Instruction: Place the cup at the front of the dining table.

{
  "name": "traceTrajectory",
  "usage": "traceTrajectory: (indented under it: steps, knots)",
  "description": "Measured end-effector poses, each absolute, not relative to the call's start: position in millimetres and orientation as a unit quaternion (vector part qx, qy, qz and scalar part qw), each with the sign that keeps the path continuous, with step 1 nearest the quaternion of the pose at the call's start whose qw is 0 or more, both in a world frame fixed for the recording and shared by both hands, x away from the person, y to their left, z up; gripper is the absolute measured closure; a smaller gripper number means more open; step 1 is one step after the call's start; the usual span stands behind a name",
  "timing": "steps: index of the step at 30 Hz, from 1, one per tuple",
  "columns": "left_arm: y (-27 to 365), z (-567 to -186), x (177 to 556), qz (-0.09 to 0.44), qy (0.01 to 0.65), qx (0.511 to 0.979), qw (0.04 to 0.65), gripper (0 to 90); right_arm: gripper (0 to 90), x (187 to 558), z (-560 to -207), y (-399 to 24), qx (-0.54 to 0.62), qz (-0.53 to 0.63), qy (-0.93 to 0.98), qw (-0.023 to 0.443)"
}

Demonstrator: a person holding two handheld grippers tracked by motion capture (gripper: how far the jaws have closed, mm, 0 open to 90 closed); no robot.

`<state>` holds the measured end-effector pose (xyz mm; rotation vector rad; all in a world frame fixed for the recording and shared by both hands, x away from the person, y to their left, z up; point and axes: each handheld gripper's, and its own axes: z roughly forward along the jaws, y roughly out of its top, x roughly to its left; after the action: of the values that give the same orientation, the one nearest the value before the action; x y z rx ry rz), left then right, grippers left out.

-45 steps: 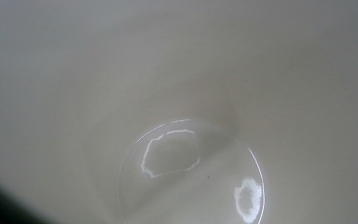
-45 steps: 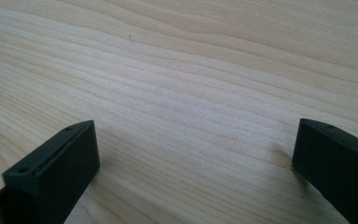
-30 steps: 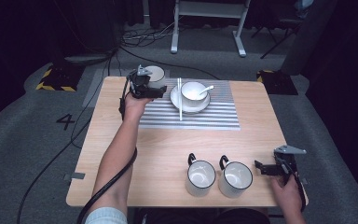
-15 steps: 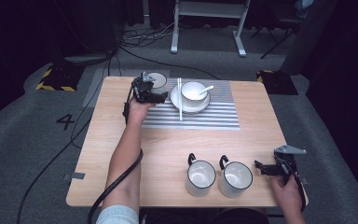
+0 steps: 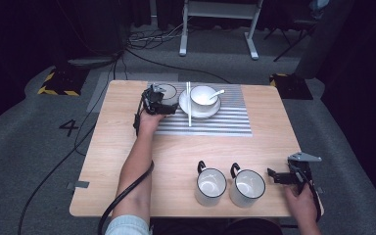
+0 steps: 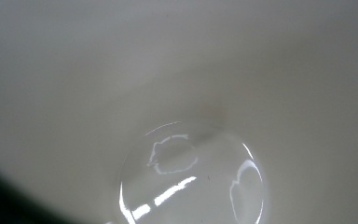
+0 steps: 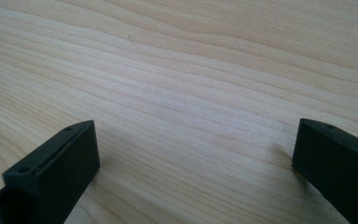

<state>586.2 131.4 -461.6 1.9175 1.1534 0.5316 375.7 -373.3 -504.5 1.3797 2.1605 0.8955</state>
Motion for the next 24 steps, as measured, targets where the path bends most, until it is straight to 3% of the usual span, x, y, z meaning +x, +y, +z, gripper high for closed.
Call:
traceTrajectory:
  steps: [4,24]
  knots:
    - [129,-467,585,0.192,0.468,0.761,0.406,3.6,0.4,376,-504,-373,0.497,0.322,0.778,0.212]
    - [119,-485,580,0.205,0.463,0.773,0.382,3.6,0.4,375,-504,-373,0.497,0.321,0.777,0.213]
